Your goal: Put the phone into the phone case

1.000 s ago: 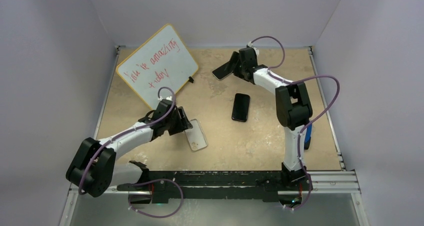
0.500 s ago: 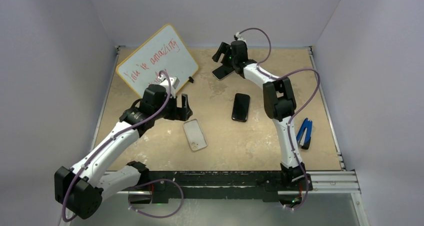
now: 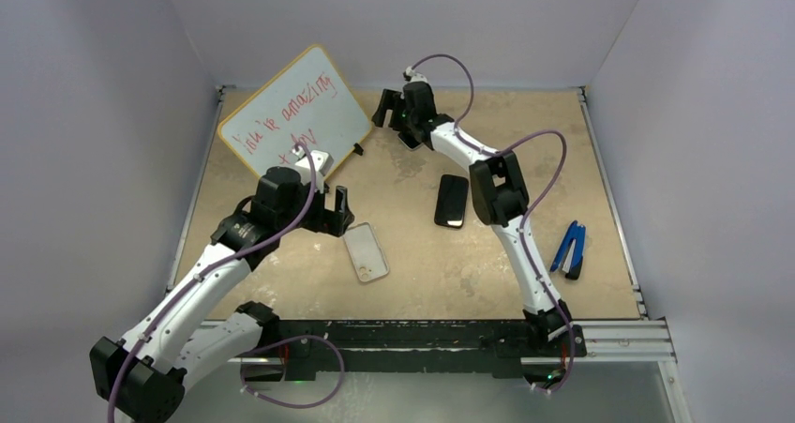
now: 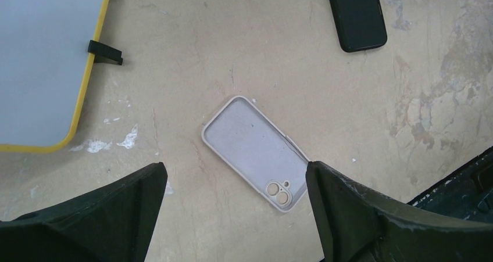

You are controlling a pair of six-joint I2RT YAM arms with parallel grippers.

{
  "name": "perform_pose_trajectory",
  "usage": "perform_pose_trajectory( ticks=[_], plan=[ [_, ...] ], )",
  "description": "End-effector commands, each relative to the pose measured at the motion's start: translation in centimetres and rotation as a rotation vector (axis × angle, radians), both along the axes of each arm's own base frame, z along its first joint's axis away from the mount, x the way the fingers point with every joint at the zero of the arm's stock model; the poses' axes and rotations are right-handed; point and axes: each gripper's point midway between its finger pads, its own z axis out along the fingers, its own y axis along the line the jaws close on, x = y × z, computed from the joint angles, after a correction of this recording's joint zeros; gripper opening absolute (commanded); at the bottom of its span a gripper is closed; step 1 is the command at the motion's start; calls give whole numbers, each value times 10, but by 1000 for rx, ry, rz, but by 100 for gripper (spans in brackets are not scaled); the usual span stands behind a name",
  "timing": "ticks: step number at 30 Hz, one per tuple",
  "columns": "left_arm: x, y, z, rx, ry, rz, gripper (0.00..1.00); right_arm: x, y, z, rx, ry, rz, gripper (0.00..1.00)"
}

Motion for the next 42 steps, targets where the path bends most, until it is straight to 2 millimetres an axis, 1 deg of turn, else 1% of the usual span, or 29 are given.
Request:
perform_pose_trajectory(
  ticks=[1, 5, 11, 16, 18, 21, 23, 29, 32, 35, 40, 42],
  plan=[
    [4, 6, 6, 20, -47, 14, 94, -4, -7, 7, -50, -10, -18, 87],
    [4, 9, 7, 28, -52, 31, 94, -15, -17, -1, -113, 17, -35, 87],
    [5, 12, 7, 33, -57, 46, 95, -26, -27, 4, -169, 36, -24, 86],
    [5, 14, 7, 39, -56, 61, 95, -43, -41, 10, -212, 57, -31, 85],
    [5, 15, 7, 39, -58, 64, 95, -53, -47, 7, -233, 76, -27, 85],
    [5, 15, 7, 39, -56, 65, 94, -64, -51, 9, -246, 83, -13, 84],
    [5, 15, 7, 40, -56, 66, 94, -67, -55, 14, -251, 86, -17, 84],
    [4, 16, 8, 39, -57, 71, 94, -68, -56, 46, -236, 46, -21, 87],
    [4, 16, 8, 37, -59, 72, 94, -64, -71, 56, -272, 25, -95, 91],
    [4, 16, 9, 38, -59, 71, 94, -62, -89, 56, -322, 20, -194, 98],
    [4, 17, 10, 37, -62, 71, 94, -58, -116, 48, -423, 14, -350, 99],
    [4, 17, 10, 37, -64, 70, 94, -56, -124, 39, -446, 25, -397, 99]
  ],
)
